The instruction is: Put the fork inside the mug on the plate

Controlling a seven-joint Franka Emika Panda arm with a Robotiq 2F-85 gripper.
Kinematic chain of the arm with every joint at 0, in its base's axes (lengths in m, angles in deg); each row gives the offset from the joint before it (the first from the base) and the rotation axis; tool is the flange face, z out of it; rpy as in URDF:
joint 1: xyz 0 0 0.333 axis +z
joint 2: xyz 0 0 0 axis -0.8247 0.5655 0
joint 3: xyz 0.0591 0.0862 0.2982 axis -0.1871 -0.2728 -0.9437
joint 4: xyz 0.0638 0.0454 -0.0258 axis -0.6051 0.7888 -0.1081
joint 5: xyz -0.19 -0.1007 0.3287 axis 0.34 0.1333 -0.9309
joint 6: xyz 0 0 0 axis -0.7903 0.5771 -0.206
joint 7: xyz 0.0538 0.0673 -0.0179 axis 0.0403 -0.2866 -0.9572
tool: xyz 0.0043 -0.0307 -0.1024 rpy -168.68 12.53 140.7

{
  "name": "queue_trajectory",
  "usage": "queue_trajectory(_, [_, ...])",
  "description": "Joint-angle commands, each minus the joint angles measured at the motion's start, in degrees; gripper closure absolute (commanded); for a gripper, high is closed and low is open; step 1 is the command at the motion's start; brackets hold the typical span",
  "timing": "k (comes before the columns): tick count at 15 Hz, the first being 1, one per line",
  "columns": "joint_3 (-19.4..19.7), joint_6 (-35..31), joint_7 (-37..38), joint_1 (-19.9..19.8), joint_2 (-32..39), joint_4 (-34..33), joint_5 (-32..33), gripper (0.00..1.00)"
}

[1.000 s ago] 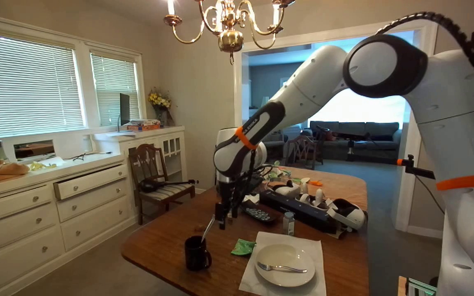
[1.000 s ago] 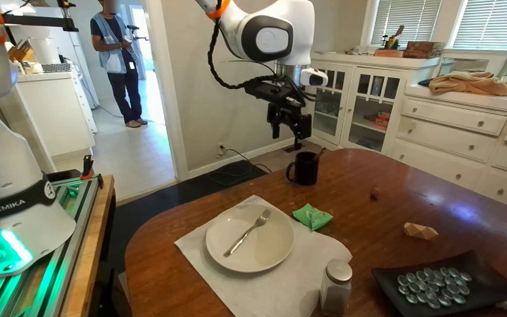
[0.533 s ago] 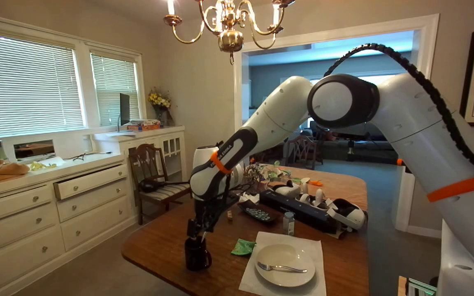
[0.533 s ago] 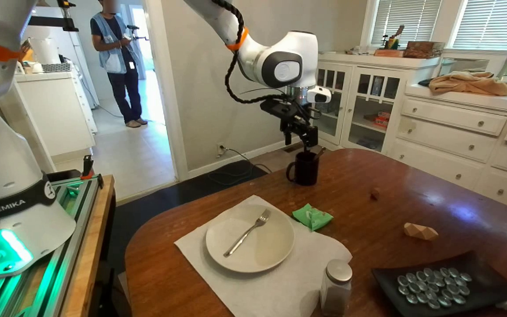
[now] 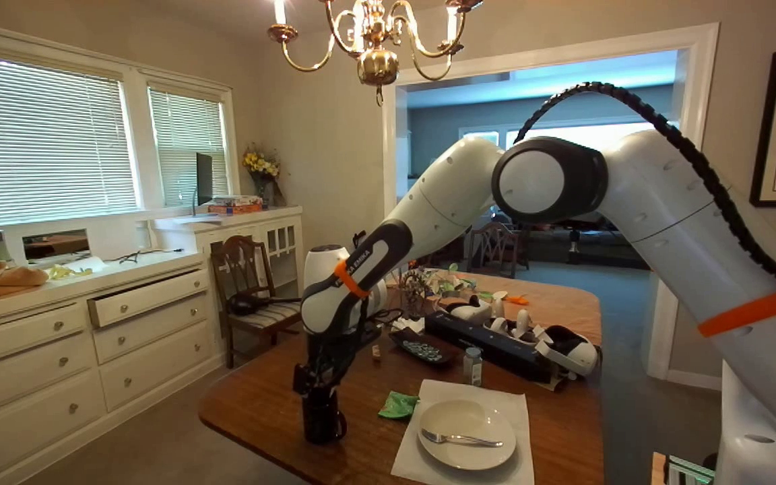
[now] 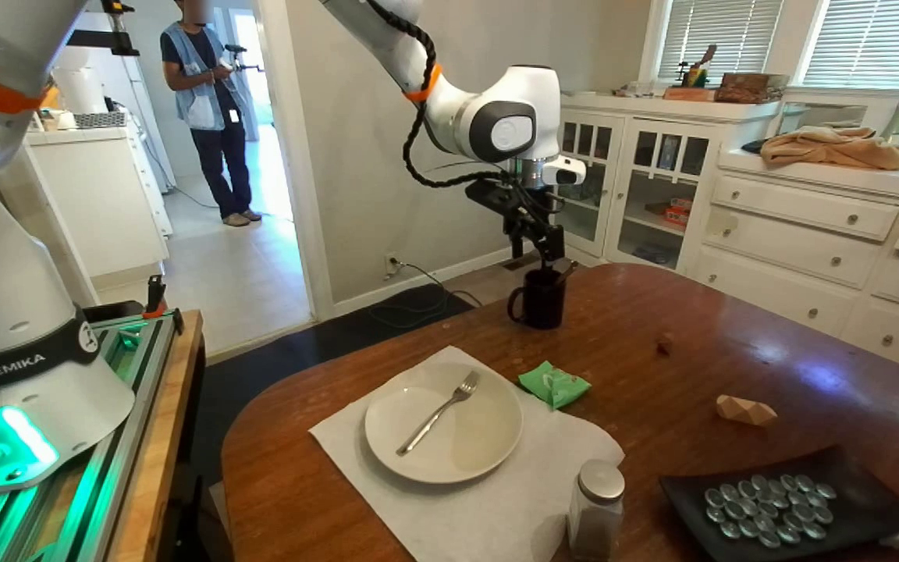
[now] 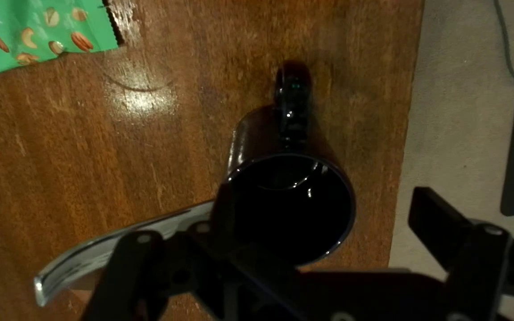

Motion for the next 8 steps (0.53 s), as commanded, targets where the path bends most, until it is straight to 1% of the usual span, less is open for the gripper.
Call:
queue_trajectory(1, [1.58, 0.96, 3.32, 1.67, -2.27, 2.06, 2.46, 0.0])
queue_trajectory(3, [1.3, 4.41, 2.87, 1.3, -3.67, 2.85, 2.65, 0.0])
queue_trajectory(4, [-0.05, 7.81, 0.77, 0.11, -4.32, 2.78, 1.53, 0.0])
queue_trajectory(5, [-1.66, 7.84, -1.53, -1.57, -6.52, 7.31, -0.28, 0.0])
queue_trajectory(6, [-0.14, 6.11, 0.99, -0.02, -2.39, 1.23, 1.47, 0.0])
queue_trajectory(8, [-0.32, 6.43, 0.7, -0.28, -2.92, 1.71, 1.4, 0.0])
